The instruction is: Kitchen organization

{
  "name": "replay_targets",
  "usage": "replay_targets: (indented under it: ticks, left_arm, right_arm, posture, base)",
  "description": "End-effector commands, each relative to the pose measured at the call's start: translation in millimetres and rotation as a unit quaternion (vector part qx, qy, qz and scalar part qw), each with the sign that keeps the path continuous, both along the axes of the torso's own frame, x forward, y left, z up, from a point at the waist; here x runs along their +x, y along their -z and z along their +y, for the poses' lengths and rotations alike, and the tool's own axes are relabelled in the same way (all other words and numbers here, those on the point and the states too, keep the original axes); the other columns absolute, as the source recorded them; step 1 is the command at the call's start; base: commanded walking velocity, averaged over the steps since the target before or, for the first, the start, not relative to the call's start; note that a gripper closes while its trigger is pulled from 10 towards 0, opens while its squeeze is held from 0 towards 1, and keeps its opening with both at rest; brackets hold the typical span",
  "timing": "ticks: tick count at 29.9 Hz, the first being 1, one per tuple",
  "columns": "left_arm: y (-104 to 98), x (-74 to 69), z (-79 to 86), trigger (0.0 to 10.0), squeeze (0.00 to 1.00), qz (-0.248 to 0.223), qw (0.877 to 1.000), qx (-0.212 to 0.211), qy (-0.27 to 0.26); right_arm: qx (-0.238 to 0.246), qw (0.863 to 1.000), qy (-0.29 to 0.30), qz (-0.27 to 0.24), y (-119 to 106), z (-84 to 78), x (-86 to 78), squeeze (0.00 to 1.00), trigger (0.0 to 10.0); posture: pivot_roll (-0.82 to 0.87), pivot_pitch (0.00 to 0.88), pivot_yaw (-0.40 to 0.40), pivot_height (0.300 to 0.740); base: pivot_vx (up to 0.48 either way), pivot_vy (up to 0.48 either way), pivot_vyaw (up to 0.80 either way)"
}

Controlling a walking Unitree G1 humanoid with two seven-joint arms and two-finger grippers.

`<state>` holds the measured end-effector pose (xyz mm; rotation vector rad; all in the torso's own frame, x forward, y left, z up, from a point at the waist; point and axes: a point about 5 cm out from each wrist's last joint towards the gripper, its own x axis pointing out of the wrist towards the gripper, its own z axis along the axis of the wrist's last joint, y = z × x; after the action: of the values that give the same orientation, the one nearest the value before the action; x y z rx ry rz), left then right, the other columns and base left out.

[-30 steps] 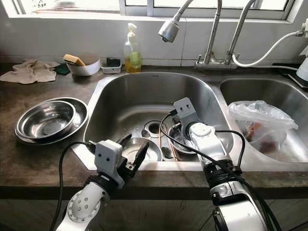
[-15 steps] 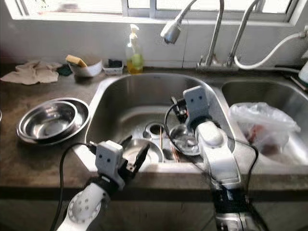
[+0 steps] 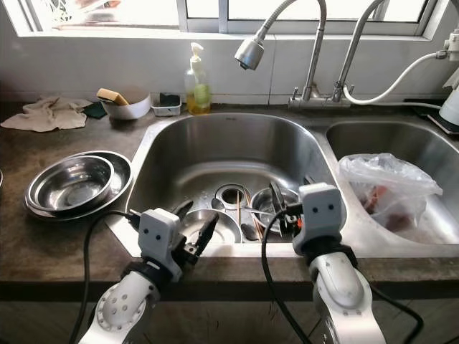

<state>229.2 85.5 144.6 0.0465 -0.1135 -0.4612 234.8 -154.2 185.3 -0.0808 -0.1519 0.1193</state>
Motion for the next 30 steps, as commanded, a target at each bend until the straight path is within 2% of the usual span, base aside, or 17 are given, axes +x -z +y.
replay_targets:
  ticks: [1, 9, 16, 24, 30]
  left_arm:
    - [-4.8, -2.6, -0.4, 10.0, 0.0, -0.006, 1.0, -0.005, 0.004]
    - [-5.4, 0.8, 0.1, 10.0, 0.0, -0.005, 1.0, 0.005, -0.002]
    - [-5.6, 0.7, 0.4, 10.0, 0.0, -0.005, 1.0, 0.001, -0.005]
    - [-6.2, 3.7, -2.2, 10.0, 0.0, -0.006, 1.0, 0.006, -0.006]
    - [-4.8, 3.8, -0.7, 10.0, 0.0, -0.002, 1.0, 0.014, -0.014]
  right_arm:
    - [0.01, 1.0, 0.001, -0.012, -7.6, 0.6, -2.5, 0.0, 10.0]
    - [0.021, 0.999, 0.003, -0.035, -20.7, 5.3, 10.2, 0.0, 10.0]
    - [0.023, 0.999, 0.006, -0.037, -22.7, 4.7, 15.4, 0.0, 10.0]
    - [0.025, 0.999, 0.013, -0.039, -29.8, -0.2, 24.0, 0.0, 10.0]
    - [0.031, 0.999, 0.013, -0.03, -30.2, 0.2, 31.5, 0.0, 10.0]
  posture:
    - [0.06, 0.011, -0.026, 0.74]
    - [0.08, 0.006, -0.033, 0.74]
    - [0.08, 0.006, -0.029, 0.74]
    - [0.07, 0.016, -0.028, 0.74]
    - [0.08, 0.023, -0.034, 0.74]
  base:
    - [0.0, 0.0, 0.0]
    - [0.0, 0.379, 0.78]
    - [0.0, 0.47, 0.8]
    - [0.0, 0.0, 0.78]
    - [0.0, 0.0, 0.0]
